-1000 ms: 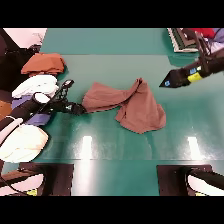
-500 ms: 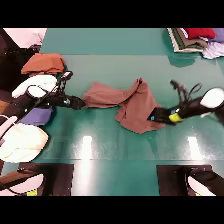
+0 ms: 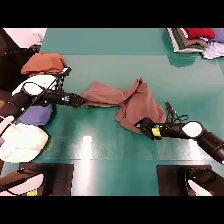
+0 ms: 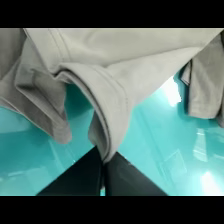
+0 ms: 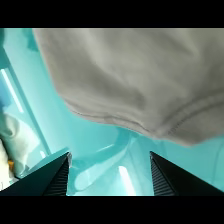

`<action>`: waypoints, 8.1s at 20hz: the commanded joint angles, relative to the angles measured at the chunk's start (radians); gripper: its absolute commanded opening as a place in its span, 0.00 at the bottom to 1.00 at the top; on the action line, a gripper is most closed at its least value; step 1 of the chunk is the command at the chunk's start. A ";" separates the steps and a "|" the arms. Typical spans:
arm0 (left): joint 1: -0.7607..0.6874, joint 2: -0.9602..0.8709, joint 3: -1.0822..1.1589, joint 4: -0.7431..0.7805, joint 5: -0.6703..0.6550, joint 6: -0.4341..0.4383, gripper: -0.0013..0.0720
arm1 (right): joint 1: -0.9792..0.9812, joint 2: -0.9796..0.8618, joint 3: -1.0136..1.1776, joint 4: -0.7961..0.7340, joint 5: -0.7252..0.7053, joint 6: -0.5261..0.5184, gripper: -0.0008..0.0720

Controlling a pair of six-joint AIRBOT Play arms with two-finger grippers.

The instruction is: Fold the shirts.

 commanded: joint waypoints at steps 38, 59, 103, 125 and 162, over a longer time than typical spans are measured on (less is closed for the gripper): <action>-0.002 0.203 0.035 0.159 -0.279 -0.177 0.05 | -0.752 -0.381 0.796 -0.644 0.594 -0.446 0.69; 0.001 0.212 0.039 0.165 -0.233 -0.239 0.05 | -0.544 -0.079 0.117 -0.332 0.323 -0.542 0.03; 0.001 -0.356 0.621 0.537 0.010 -0.527 0.06 | -0.604 -0.776 1.239 -0.332 0.320 -0.398 0.03; 0.162 0.139 -0.223 0.209 -0.313 -0.443 0.63 | -0.869 -0.266 0.570 -0.130 0.732 -0.706 0.55; 0.162 0.149 -0.167 0.101 -0.161 -0.368 0.05 | -0.924 -0.606 0.565 -0.211 0.611 -0.773 0.03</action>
